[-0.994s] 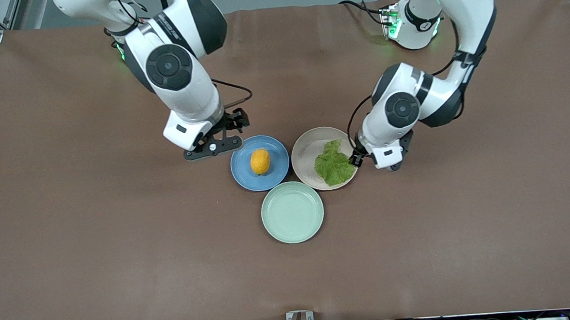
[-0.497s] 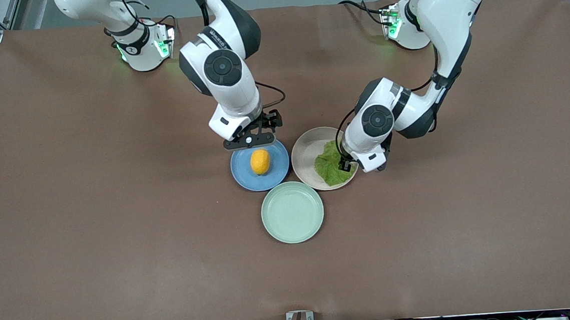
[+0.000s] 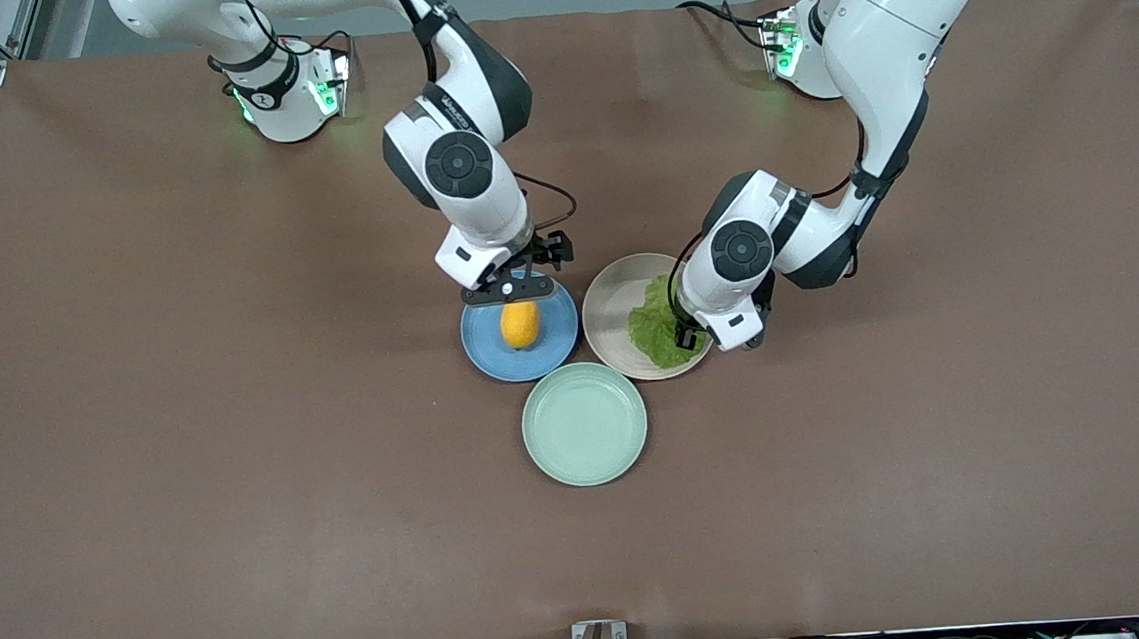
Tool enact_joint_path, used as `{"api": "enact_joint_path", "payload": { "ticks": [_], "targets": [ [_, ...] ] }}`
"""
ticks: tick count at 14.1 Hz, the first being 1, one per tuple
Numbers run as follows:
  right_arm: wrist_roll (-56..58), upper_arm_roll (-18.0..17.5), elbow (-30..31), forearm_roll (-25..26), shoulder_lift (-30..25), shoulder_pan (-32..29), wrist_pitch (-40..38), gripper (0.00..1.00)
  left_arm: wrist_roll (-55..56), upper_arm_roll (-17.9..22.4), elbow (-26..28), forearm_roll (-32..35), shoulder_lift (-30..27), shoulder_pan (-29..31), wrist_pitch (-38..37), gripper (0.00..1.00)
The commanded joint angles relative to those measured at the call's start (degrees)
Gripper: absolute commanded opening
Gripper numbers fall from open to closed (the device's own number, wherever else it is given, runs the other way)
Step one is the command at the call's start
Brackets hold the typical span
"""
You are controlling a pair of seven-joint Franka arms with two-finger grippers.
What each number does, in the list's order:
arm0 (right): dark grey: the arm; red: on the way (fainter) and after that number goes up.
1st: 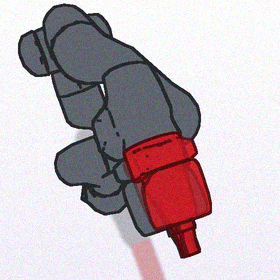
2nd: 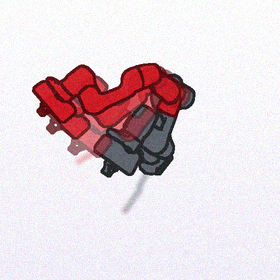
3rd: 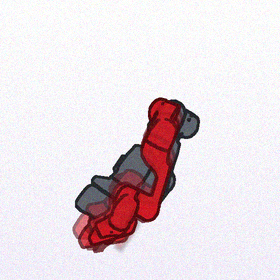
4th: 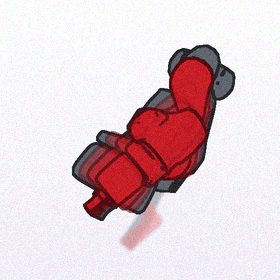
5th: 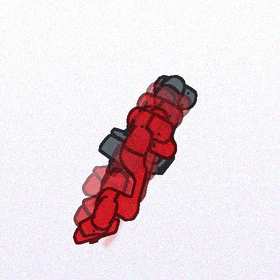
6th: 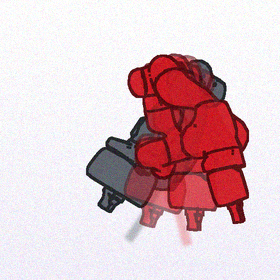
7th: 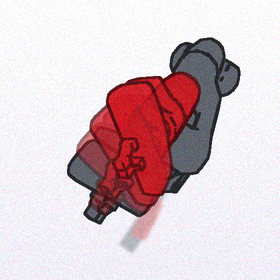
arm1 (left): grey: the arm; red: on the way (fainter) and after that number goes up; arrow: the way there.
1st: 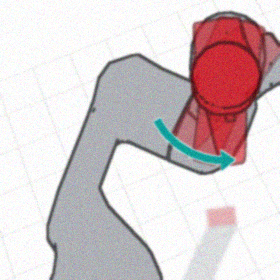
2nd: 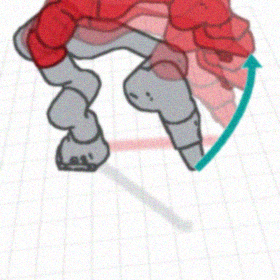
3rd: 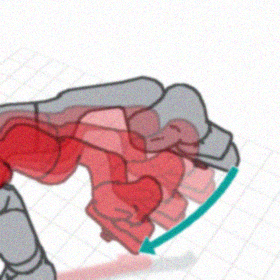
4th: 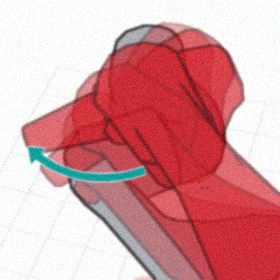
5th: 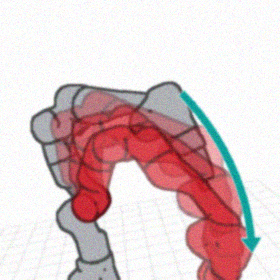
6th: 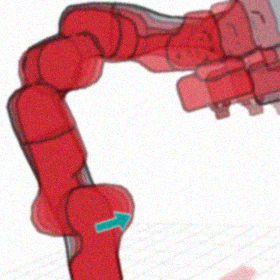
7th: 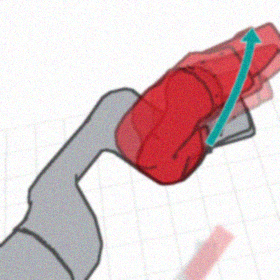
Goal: Pick lemon and lettuce from plates
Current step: 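Lower the right gripper onto the lemon while the left gripper descends to the lettuce, then close the right gripper on the lemon while the left gripper lifts the lettuce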
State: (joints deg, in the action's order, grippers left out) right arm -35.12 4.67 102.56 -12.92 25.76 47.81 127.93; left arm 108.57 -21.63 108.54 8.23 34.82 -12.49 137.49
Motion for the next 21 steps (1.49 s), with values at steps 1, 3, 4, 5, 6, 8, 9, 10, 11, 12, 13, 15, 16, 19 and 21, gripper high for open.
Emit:
{"api": "enact_joint_path", "payload": {
  "ticks": [1,3,4,5,6,8,9,10,11,12,13,15,16,19,21],
  "targets": [
    [-0.57,0.69,0.01,-1.06,2.44,-0.17,2.5,1.0,1.47,0.09,-1.22,1.35,0.07,-0.25,0.14,0.0],
    [-0.13,0.86,-0.25,-0.88,3.33,-1.92,2.5,1.0,1.2,0.18,-1.66,1.44,-1.85,0.1,-0.38,0.0],
    [-0.13,0.86,-0.6,-0.88,3.94,-2.8,2.76,1.0,0.94,0.18,-2.1,1.44,-2.91,0.36,-0.91,0.0],
    [-0.04,0.86,-0.95,-0.88,4.64,-2.9,3.11,1.0,0.76,0.18,-2.27,1.44,-4.31,0.54,-1.78,0.0],
    [-0.13,0.86,-1.22,-0.88,5.52,-2.9,3.47,1.0,0.59,0.35,-2.36,1.44,-5.8,0.71,-2.92,0.0],
    [-0.13,0.86,-1.13,-0.88,7.02,-2.81,6.01,1.0,-2.21,0.53,-2.54,1.44,-8.44,2.9,-4.86,0.0],
    [-0.13,0.86,-1.22,-0.88,7.81,-2.81,6.71,1.0,-4.05,0.36,-2.71,1.53,-9.5,4.39,-6.08,0.0],
    [-0.21,0.86,-1.22,-0.88,8.42,-2.81,7.33,1.0,-6.59,0.36,-2.71,1.53,-10.29,5.97,-7.58,0.0],
    [-0.3,0.86,-1.13,-0.97,8.6,-2.63,7.77,1.0,-9.14,0.36,-2.71,1.44,-10.91,7.29,-8.81,0.0],
    [-0.48,0.86,-1.13,-0.97,9.04,-2.29,7.78,1.0,-11.17,0.36,-2.71,1.44,-11.0,8.79,-9.52,0.0],
    [-0.48,0.86,-1.13,-0.97,9.31,-2.11,7.86,1.0,-13.02,0.36,-2.71,1.44,-11.0,10.28,-9.87,0.0],
    [-0.48,0.86,-1.13,-0.97,9.83,-2.19,8.39,0.92,-15.57,0.36,-2.63,1.44,-10.83,12.74,-9.88,0.0],
    [-0.48,0.86,-1.22,-0.97,9.92,-2.19,8.39,0.77,-16.11,0.36,-2.63,1.53,-10.74,13.37,-9.88,0.0],
    [-0.48,0.86,-1.39,-0.97,9.84,-2.46,8.3,0.39,-18.92,0.45,-2.28,1.44,-10.48,15.74,-9.96,0.0],
    [-0.3,0.86,-1.57,-0.97,9.49,-2.72,7.78,0.27,-20.58,0.45,-2.19,1.53,-10.22,17.75,-9.96,0.0]
  ]
}}
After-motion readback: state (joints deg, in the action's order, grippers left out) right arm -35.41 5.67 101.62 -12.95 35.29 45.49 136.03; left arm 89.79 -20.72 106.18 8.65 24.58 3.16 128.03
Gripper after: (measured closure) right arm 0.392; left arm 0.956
